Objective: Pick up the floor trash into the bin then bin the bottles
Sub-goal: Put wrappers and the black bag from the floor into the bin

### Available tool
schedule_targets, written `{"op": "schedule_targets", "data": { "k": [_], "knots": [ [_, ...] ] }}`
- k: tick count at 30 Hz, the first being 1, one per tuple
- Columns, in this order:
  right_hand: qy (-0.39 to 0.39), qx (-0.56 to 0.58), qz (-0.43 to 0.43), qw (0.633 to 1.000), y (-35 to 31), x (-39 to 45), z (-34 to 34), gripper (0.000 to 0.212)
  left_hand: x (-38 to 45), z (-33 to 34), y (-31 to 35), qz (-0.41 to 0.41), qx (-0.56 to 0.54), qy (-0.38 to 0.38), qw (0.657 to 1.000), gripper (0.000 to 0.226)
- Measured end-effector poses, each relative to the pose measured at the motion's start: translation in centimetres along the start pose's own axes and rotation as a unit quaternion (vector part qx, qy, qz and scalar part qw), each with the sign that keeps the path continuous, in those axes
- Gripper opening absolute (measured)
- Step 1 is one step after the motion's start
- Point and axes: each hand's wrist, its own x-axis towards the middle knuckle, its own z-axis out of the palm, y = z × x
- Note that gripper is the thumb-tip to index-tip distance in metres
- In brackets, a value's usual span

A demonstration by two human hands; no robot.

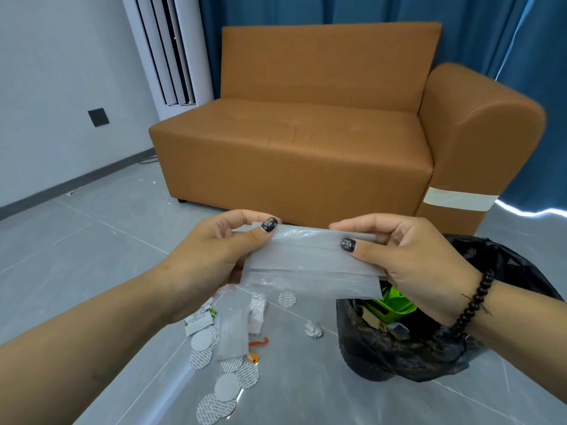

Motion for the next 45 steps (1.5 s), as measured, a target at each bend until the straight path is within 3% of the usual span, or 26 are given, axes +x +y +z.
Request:
{"op": "schedule_targets", "data": {
  "k": [6, 10, 13, 17, 23, 26, 30, 34, 40, 45],
  "knots": [
    [-0.005, 0.006, 0.003, 1.0, -0.1, 0.0, 0.0, 0.031, -0.3, -0.2, 0.2, 0.001, 0.0, -0.024, 1.0, 0.019],
    [0.001, -0.043, -0.038, 0.998, -0.2, 0.0, 0.0, 0.016, -0.2, -0.3, -0.2, -0.018, -0.01, -0.038, 0.999, 0.018],
    [0.028, -0.099, -0.059, 0.993, -0.1, -0.1, 0.1, 0.015, -0.4, -0.1, -0.1, -0.022, -0.027, -0.036, 0.999, 0.023],
    [0.029, -0.089, -0.068, 0.993, 0.2, -0.1, 0.5, 0.023, -0.5, 0.2, 0.2, -0.022, -0.038, -0.021, 0.999, 0.025],
    [0.026, -0.113, -0.071, 0.991, 0.0, -0.1, 0.4, 0.016, -0.4, 0.2, 0.1, -0.04, -0.024, -0.005, 0.999, 0.039],
    [0.024, -0.066, -0.072, 0.995, -0.2, -0.3, 0.5, 0.018, -0.5, 0.5, 0.1, -0.078, -0.041, -0.027, 0.996, 0.025],
    [0.012, -0.069, -0.097, 0.993, -0.7, -0.6, 0.9, 0.028, -0.6, 0.8, 0.1, -0.099, -0.073, -0.036, 0.992, 0.039],
    [-0.002, -0.061, -0.074, 0.995, -0.7, -0.5, 0.9, 0.027, -0.4, 0.5, 0.0, -0.071, -0.071, -0.016, 0.995, 0.015],
    [-0.013, 0.063, 0.048, 0.997, 0.1, 0.1, 0.6, 0.02, -0.5, 0.3, -0.2, -0.036, -0.069, -0.012, 0.997, 0.02],
    [0.037, 0.024, 0.027, 0.999, 0.0, 0.6, 0.2, 0.021, 0.1, 1.3, -0.5, -0.059, -0.094, -0.02, 0.994, 0.019]
  ]
}}
